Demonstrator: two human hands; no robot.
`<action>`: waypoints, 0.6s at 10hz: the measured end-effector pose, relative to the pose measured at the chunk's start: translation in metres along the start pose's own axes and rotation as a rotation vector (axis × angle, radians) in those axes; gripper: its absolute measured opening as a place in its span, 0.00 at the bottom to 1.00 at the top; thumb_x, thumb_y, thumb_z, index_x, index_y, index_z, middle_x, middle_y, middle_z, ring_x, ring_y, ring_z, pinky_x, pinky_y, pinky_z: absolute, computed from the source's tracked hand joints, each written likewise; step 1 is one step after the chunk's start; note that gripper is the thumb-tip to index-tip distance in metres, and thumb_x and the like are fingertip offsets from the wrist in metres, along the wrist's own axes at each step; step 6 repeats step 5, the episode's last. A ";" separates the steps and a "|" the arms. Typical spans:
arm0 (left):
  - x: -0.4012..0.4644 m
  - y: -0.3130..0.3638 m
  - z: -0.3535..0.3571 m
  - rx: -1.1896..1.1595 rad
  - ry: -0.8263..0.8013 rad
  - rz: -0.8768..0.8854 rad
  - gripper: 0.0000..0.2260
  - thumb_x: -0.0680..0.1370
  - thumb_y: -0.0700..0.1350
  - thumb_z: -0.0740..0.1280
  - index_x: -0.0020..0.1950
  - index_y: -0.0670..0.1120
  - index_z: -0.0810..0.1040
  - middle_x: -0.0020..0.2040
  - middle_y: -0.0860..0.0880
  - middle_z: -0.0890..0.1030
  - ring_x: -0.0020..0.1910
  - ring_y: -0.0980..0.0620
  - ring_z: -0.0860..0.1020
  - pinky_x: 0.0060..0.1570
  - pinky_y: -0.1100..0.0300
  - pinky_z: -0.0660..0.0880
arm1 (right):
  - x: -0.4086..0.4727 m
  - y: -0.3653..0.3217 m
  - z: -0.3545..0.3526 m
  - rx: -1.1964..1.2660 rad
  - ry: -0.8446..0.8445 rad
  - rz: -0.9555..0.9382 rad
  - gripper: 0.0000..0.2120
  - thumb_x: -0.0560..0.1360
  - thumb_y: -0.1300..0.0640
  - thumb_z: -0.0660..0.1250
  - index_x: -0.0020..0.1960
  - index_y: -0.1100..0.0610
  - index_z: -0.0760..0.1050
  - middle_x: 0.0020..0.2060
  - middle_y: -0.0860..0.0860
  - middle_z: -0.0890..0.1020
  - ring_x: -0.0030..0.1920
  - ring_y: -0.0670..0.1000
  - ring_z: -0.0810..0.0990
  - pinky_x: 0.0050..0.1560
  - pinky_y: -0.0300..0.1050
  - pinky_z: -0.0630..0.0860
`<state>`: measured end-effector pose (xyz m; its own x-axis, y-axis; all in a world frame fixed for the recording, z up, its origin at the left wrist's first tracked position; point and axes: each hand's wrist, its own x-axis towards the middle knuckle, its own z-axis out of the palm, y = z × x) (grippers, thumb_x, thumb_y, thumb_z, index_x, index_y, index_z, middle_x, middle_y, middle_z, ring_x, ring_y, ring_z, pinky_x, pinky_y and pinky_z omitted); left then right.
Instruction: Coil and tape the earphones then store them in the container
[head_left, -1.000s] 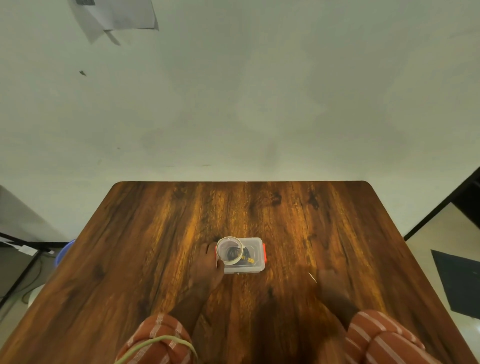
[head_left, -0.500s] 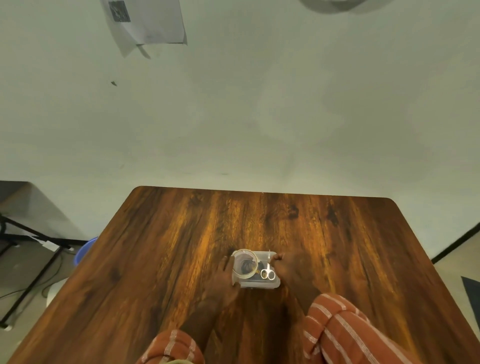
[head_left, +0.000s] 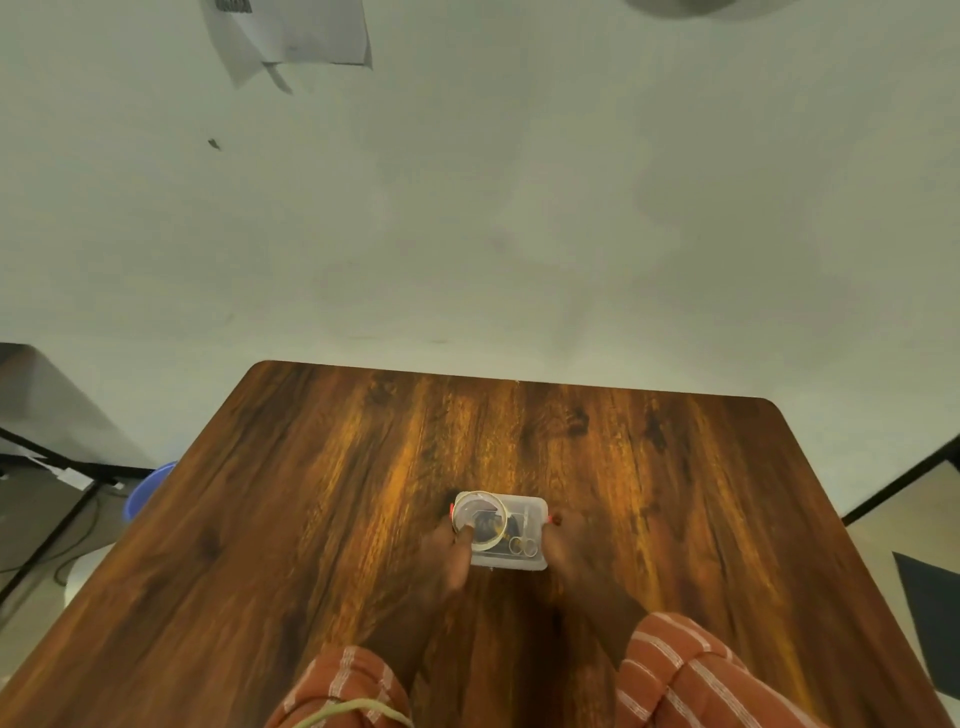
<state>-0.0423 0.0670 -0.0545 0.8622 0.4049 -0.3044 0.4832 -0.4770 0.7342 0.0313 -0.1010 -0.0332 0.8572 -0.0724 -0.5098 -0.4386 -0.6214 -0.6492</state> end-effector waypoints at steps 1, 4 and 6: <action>0.007 0.016 0.000 -0.001 -0.032 0.033 0.18 0.83 0.51 0.55 0.69 0.47 0.71 0.66 0.47 0.77 0.63 0.47 0.76 0.67 0.48 0.71 | 0.016 0.011 0.006 0.043 0.025 -0.067 0.15 0.78 0.52 0.65 0.64 0.52 0.77 0.57 0.52 0.84 0.51 0.52 0.83 0.54 0.50 0.82; 0.004 0.028 -0.008 0.135 -0.186 0.056 0.20 0.84 0.49 0.54 0.75 0.44 0.63 0.72 0.45 0.71 0.68 0.46 0.72 0.69 0.54 0.68 | 0.005 0.018 0.001 -0.096 -0.086 -0.176 0.24 0.77 0.63 0.61 0.74 0.60 0.67 0.71 0.57 0.71 0.70 0.60 0.70 0.72 0.53 0.67; 0.018 0.010 -0.010 0.294 -0.185 0.119 0.20 0.83 0.53 0.52 0.73 0.48 0.66 0.73 0.47 0.71 0.67 0.48 0.73 0.70 0.54 0.67 | 0.015 0.024 0.003 0.052 -0.076 -0.164 0.16 0.78 0.60 0.62 0.65 0.61 0.74 0.62 0.60 0.79 0.63 0.60 0.77 0.65 0.52 0.74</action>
